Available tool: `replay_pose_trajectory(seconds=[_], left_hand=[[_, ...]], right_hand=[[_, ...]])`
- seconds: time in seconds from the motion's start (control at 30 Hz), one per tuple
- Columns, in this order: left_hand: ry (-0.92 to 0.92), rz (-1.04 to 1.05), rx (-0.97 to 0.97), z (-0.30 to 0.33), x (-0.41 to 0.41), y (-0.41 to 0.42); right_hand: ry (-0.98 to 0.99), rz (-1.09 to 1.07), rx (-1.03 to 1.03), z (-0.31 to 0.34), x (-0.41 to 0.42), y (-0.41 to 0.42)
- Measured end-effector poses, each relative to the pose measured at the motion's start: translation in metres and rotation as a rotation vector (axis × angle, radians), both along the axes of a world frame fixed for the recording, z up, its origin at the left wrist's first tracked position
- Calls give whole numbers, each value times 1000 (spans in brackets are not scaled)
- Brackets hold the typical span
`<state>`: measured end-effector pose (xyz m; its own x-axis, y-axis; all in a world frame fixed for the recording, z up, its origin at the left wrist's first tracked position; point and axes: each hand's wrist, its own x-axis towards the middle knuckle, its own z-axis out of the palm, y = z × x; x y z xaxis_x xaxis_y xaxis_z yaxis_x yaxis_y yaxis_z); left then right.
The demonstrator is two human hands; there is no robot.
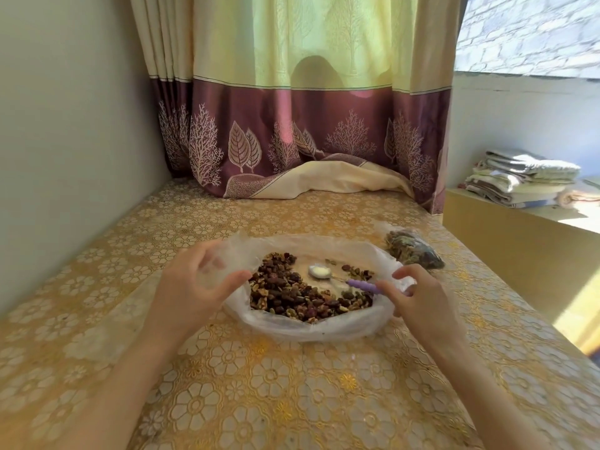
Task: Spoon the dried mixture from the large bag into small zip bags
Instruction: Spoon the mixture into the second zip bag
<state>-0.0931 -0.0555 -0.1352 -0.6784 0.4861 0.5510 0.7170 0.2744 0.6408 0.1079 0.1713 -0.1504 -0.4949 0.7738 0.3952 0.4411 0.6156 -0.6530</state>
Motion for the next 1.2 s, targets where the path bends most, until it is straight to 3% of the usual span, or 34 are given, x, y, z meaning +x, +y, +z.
replay_pose_trajectory(seconds=[0.1,0.33,0.43,0.67,0.93,1.2], left_hand=[[4,-2,-3,-1,1,1],[-11,-13,-2,-3,0,0],[-29,-15,-1,-2,0,0],[-11,-2,15,2,-3,-3],[39,-1,-47,-2,-4,-1],[9,-16,-91,-6,-8,0]], right_hand=[[145,22,8,9,-1,1],[503,218,-539,20,-5,7],[596,238,-528,22,-15,5],[529,327,-422,21,-31,0],[516,332,-632,18,-54,-14],[650,239,-619,17,-51,-12]])
